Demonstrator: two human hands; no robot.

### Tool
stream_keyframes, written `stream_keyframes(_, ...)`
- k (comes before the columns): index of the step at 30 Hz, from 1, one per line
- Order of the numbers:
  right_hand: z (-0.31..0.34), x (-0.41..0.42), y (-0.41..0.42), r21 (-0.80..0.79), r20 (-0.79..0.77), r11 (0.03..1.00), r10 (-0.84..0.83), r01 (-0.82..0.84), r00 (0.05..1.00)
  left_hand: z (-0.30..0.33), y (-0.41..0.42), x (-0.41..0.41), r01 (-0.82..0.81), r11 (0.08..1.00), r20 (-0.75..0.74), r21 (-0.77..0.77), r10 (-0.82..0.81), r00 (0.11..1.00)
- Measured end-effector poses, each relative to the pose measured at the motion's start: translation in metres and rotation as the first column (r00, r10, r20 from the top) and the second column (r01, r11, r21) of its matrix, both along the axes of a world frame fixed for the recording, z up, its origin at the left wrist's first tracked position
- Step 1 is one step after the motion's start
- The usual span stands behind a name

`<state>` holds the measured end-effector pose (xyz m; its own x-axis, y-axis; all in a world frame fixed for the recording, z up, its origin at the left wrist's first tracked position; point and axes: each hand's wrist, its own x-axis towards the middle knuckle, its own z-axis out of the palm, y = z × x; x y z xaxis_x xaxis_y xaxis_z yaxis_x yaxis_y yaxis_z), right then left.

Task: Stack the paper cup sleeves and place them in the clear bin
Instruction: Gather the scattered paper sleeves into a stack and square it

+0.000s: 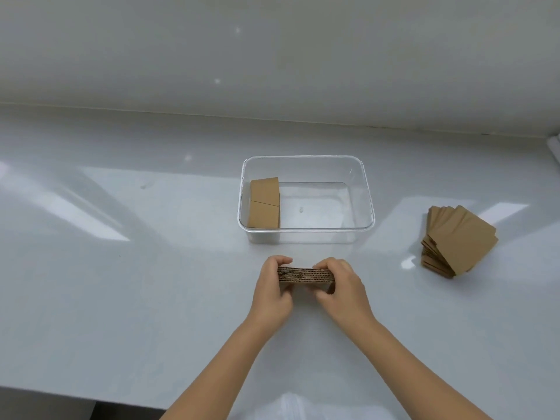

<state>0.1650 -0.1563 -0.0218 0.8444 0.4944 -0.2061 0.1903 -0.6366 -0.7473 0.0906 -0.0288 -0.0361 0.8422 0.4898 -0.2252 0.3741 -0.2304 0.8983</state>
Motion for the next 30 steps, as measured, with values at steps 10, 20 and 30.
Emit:
stream_keyframes(10, 0.018, 0.013, 0.006, -0.472, 0.283, 0.880, 0.209, -0.053, 0.936, 0.019, 0.015, 0.003, 0.165, 0.971, -0.083, 0.175, -0.153, 0.985)
stream_keyframes(20, 0.026, 0.005, 0.005, 0.370, -0.215, 0.929, 0.061, 0.023, 0.975, 0.074, 0.005, 0.005, 0.387, 0.902, 0.128, 0.194, -0.414, 0.901)
stream_keyframes(30, 0.004, 0.007, 0.003, 0.222, -0.157, 0.975, 0.059, -0.023, 0.986, 0.042, -0.005, 0.002, 0.352, 0.909, 0.140, 0.224, -0.388, 0.911)
